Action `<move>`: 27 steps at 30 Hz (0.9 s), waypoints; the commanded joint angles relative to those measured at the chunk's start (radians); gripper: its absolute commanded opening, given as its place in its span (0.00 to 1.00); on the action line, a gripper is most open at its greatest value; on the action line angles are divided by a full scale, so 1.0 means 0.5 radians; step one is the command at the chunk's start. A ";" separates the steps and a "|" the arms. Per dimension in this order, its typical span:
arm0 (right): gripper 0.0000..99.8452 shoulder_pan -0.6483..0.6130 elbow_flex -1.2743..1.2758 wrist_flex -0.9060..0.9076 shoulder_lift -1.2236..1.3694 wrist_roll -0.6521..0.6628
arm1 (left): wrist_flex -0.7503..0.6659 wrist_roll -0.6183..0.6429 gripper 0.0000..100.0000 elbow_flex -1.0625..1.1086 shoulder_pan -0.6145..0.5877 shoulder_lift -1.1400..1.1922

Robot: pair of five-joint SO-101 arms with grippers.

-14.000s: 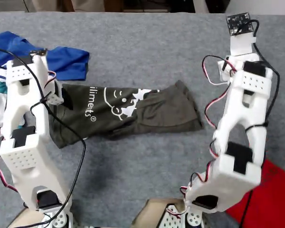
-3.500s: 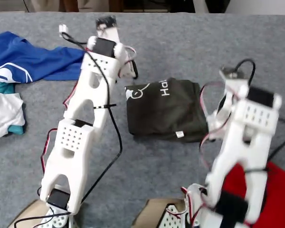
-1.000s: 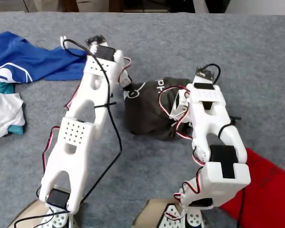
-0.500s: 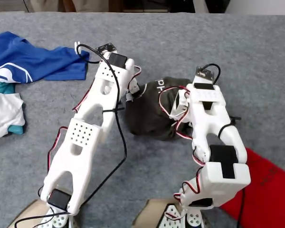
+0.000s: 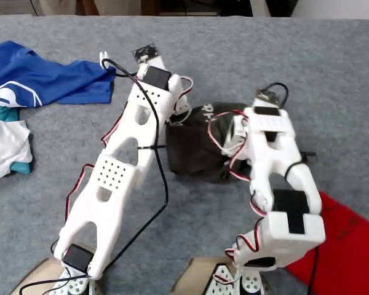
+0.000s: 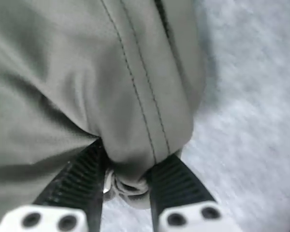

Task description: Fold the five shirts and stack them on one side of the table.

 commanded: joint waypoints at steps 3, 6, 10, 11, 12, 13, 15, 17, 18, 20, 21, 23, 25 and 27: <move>0.00 0.152 -0.084 0.365 -0.640 0.147 | 0.034 0.009 0.02 -0.301 0.172 -0.035; 0.00 0.333 -0.078 0.445 -0.971 0.212 | 0.034 0.009 0.02 -0.288 0.273 -0.118; 0.00 0.677 -0.078 0.574 -1.306 0.396 | 0.034 0.009 0.02 -0.255 0.442 -0.339; 0.00 0.775 -0.078 0.608 -1.373 0.439 | 0.034 0.009 0.02 -0.239 0.488 -0.407; 0.00 0.882 -0.078 0.638 -1.432 0.488 | 0.034 0.009 0.02 -0.215 0.540 -0.471; 0.00 0.993 -0.078 0.663 -1.481 0.534 | 0.034 0.009 0.02 -0.187 0.592 -0.542; 0.00 1.229 -0.078 0.694 -1.567 0.629 | 0.034 0.009 0.02 -0.114 0.697 -0.674; 0.00 1.468 -0.078 0.697 -1.628 0.712 | 0.034 0.009 0.02 -0.043 0.798 -0.809; 0.00 1.597 -0.078 0.697 -1.656 0.758 | 0.034 0.009 0.02 -0.012 0.853 -0.873; 0.00 1.830 -0.078 0.687 -1.699 0.847 | 0.031 0.009 0.02 0.009 0.973 -0.968; 0.00 1.944 -0.078 0.684 -1.714 0.902 | 0.031 0.009 0.02 0.018 1.037 -1.005; 0.00 2.171 -0.078 0.684 -1.729 1.022 | 0.028 0.009 0.02 0.018 1.175 -1.030; 0.00 2.377 -0.078 0.684 -1.735 1.138 | 0.025 0.009 0.02 0.018 1.304 -1.030; 0.00 2.573 -0.078 0.684 -1.735 1.258 | 0.009 0.003 0.02 0.021 1.405 -1.011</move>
